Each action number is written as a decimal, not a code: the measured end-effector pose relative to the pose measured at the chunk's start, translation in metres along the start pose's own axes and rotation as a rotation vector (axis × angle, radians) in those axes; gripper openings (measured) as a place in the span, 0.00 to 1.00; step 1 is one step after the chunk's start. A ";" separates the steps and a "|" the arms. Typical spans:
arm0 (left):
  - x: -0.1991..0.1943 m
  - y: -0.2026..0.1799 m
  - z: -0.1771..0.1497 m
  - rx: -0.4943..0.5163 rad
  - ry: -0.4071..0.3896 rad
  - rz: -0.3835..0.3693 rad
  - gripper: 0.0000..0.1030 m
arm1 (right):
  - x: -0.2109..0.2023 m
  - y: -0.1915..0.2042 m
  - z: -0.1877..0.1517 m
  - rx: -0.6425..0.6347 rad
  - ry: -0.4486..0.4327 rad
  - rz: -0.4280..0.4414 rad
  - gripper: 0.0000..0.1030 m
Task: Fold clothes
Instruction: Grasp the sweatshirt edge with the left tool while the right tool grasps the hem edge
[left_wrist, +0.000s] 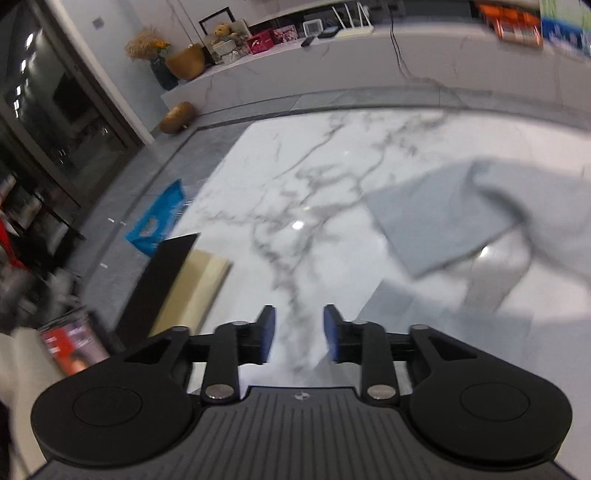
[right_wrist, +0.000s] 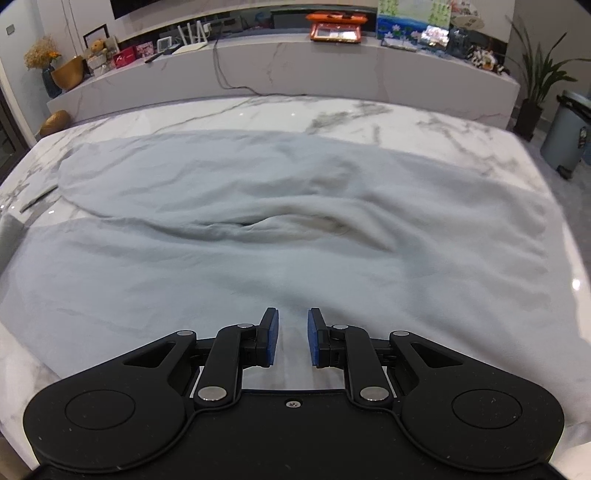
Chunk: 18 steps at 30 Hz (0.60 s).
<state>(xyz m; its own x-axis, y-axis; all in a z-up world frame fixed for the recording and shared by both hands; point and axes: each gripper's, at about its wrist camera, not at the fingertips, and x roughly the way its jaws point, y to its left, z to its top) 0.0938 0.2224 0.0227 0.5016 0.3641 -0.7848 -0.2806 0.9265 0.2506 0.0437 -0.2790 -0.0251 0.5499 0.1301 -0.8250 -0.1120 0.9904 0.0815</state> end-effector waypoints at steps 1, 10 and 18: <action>0.002 -0.001 0.006 -0.018 -0.007 -0.034 0.35 | -0.002 -0.004 0.002 0.001 -0.003 -0.010 0.15; 0.046 -0.020 0.036 -0.046 0.086 -0.141 0.36 | -0.008 -0.045 0.026 -0.014 -0.023 -0.111 0.16; 0.076 -0.019 0.039 -0.129 0.113 -0.191 0.41 | 0.006 -0.145 0.061 0.217 -0.020 -0.225 0.27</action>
